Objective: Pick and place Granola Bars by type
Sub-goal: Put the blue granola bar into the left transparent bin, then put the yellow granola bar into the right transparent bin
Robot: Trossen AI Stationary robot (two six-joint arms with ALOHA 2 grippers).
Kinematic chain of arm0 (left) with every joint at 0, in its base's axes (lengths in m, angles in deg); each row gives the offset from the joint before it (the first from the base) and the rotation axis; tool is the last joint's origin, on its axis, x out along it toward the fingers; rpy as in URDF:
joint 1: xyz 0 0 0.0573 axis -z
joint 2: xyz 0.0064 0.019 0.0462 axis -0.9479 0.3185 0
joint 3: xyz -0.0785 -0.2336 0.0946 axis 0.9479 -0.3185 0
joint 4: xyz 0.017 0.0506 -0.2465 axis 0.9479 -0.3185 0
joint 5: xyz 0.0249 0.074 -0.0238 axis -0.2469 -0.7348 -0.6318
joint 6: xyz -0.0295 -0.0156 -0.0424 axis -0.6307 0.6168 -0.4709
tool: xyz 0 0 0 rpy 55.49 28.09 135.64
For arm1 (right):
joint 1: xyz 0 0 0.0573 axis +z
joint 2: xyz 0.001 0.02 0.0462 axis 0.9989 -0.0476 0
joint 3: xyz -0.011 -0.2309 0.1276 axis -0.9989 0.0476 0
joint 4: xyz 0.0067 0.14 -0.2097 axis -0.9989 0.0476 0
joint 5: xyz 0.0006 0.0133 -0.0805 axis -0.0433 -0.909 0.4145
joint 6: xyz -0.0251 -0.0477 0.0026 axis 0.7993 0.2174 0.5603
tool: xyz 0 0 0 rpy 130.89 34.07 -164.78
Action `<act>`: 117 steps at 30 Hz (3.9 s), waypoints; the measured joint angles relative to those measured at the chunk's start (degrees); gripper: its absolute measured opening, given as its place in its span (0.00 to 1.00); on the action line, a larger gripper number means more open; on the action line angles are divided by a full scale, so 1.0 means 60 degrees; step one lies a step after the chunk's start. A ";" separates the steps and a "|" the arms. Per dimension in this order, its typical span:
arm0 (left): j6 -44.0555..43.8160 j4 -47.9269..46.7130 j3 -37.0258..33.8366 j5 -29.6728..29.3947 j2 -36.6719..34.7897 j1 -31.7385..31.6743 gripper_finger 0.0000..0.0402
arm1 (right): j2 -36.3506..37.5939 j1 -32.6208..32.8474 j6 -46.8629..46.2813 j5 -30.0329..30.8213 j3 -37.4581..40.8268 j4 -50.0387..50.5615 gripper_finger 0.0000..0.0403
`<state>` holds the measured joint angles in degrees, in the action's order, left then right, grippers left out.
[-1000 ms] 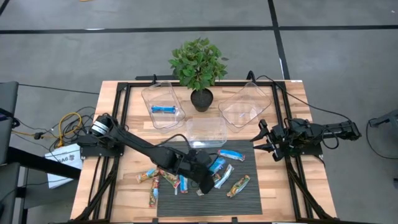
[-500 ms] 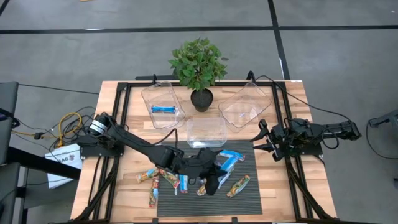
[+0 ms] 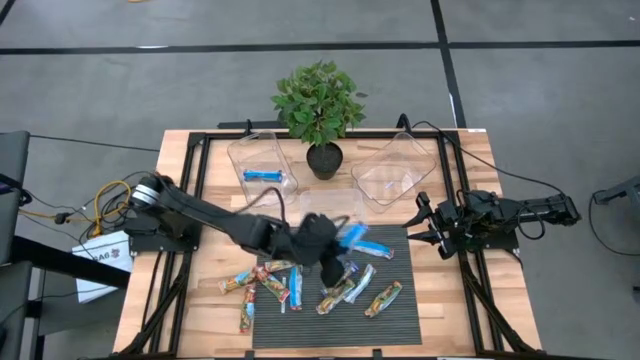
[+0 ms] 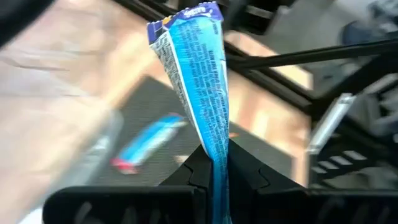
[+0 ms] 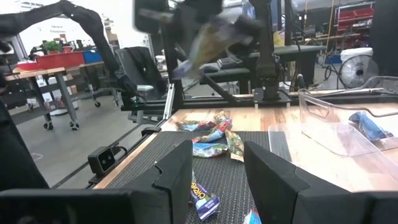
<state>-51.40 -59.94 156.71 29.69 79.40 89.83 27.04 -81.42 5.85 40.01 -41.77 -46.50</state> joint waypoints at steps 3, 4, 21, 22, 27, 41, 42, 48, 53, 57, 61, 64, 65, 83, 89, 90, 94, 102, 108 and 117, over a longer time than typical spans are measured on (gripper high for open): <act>0.0125 -0.1412 0.0000 -0.0300 -0.0574 -0.0252 0.04 | 0.0000 0.0002 0.0000 0.0000 0.0000 0.0000 0.34; 0.0151 -0.1889 0.0000 -0.0397 -0.0759 -0.0350 0.04 | 0.0000 -0.0001 -0.0003 0.0000 -0.0003 0.0000 0.35; 0.0257 -0.7902 0.0000 -0.2000 -0.3644 -0.1696 0.04 | 0.0000 0.0001 -0.0003 0.0000 -0.0001 -0.0005 0.34; 0.0257 -0.8087 0.0000 -0.2058 -0.3760 -0.1736 0.04 | 0.0000 0.0000 -0.0002 0.0000 -0.0002 -0.0006 0.34; 0.0253 -0.8759 0.0000 -0.2105 -0.4075 -0.1905 0.05 | 0.0000 -0.0001 -0.0003 0.0000 0.0000 -0.0007 0.35; 0.0979 -0.9314 -0.1058 -0.2551 -0.4184 -0.3000 0.05 | 0.0000 0.0000 -0.0002 -0.0002 -0.0001 -0.0007 0.34; 0.1080 -0.9309 -0.1253 -0.2537 -0.4178 -0.3154 0.05 | 0.0000 0.0000 -0.0001 0.0000 0.0000 -0.0007 0.34; 0.1593 -0.8775 -0.2484 -0.2571 -0.4186 -0.4112 0.05 | 0.0000 -0.0001 -0.0001 -0.0002 -0.0001 -0.0007 0.34; 0.2436 -0.7310 -0.3547 -0.2531 -0.4186 -0.4909 0.05 | 0.0000 0.0000 -0.0002 0.0000 0.0000 -0.0007 0.34; 0.3075 -0.6072 -0.4290 -0.2311 -0.4185 -0.5373 0.05 | 0.0000 -0.0001 0.0000 0.0000 0.0000 -0.0007 0.34; 0.3601 -0.5302 -0.4764 -0.2229 -0.4182 -0.5631 0.05 | 0.0000 0.0000 -0.0001 -0.0002 -0.0001 -0.0008 0.35; 0.3785 -0.5109 -0.4927 -0.2225 -0.4182 -0.5747 0.05 | 0.0000 0.0000 0.0000 -0.0001 -0.0001 -0.0007 0.34; 0.3843 -0.5046 -0.4966 -0.2228 -0.4179 -0.5781 0.05 | 0.0000 0.0000 -0.0003 -0.0002 0.0000 -0.0007 0.34; 0.6298 -0.3845 -0.5206 0.0310 -0.2774 -0.6630 0.05 | 0.0000 0.0001 -0.0002 -0.0002 0.0000 -0.0007 0.34; 0.6745 -0.3704 -0.5195 0.0707 -0.2347 -0.6693 0.05 | -0.0004 -0.0001 -0.0003 -0.0004 0.0000 -0.0007 0.34; 0.6749 -0.3712 -0.5195 0.0729 -0.2342 -0.6709 0.05 | 0.0000 0.0000 -0.0003 0.0000 0.0000 -0.0007 0.34; 0.6769 -0.3620 -0.5198 0.0821 -0.2342 -0.6805 0.05 | 0.0000 0.0002 0.0000 0.0000 0.0000 -0.0011 0.34; 0.6749 -0.3648 -0.5198 0.0808 -0.2342 -0.6883 0.16 | 0.0000 0.0001 -0.0002 0.0001 -0.0001 -0.0011 0.34; 0.6745 -0.3655 -0.5198 0.0780 -0.2339 -0.6882 0.24 | -0.0003 -0.0001 -0.0003 0.0004 0.0000 -0.0011 0.34; 0.6743 -0.3695 -0.5202 0.0728 -0.2683 -0.6879 0.25 | 0.0000 0.0002 -0.0003 0.0004 0.0000 -0.0011 0.34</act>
<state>-10.94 -82.11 125.50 34.06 63.30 48.55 27.04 -81.41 5.83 40.04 -41.76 -46.56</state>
